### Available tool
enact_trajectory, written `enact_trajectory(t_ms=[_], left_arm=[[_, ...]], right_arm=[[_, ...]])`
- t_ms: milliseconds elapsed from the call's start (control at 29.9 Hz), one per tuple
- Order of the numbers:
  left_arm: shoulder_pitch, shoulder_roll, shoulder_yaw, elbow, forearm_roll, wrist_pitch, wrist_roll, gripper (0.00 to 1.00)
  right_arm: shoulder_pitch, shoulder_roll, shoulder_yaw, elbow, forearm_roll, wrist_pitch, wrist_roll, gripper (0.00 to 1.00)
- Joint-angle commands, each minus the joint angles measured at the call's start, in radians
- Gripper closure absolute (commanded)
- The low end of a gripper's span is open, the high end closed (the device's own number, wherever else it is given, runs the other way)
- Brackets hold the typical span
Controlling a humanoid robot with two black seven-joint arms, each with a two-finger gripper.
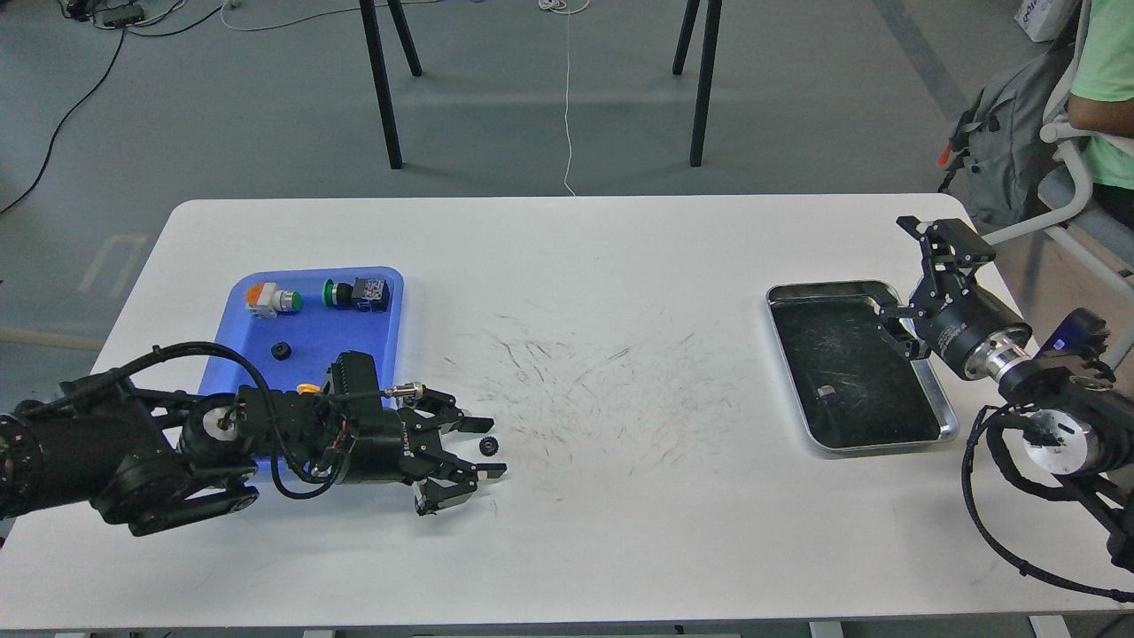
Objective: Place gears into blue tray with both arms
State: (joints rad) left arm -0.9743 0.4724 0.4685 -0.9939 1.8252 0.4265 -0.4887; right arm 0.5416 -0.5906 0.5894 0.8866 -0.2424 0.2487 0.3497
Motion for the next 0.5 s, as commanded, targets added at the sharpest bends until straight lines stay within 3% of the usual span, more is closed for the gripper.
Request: enact_trajectory(t_ms=[0,468], left_arm=[[0.002,-0.006,-0.001,0.003,0.006,0.0,0.0,0.48],[0.008,-0.012,-0.002,0.034,0.005,0.0,0.0,0.5]], right_arm=[[0.0,0.0,0.0,0.0,0.0,-0.002,0.0,0.06],[0.0,0.0,0.0,0.0,-0.02,-0.002,0.0,0.06]])
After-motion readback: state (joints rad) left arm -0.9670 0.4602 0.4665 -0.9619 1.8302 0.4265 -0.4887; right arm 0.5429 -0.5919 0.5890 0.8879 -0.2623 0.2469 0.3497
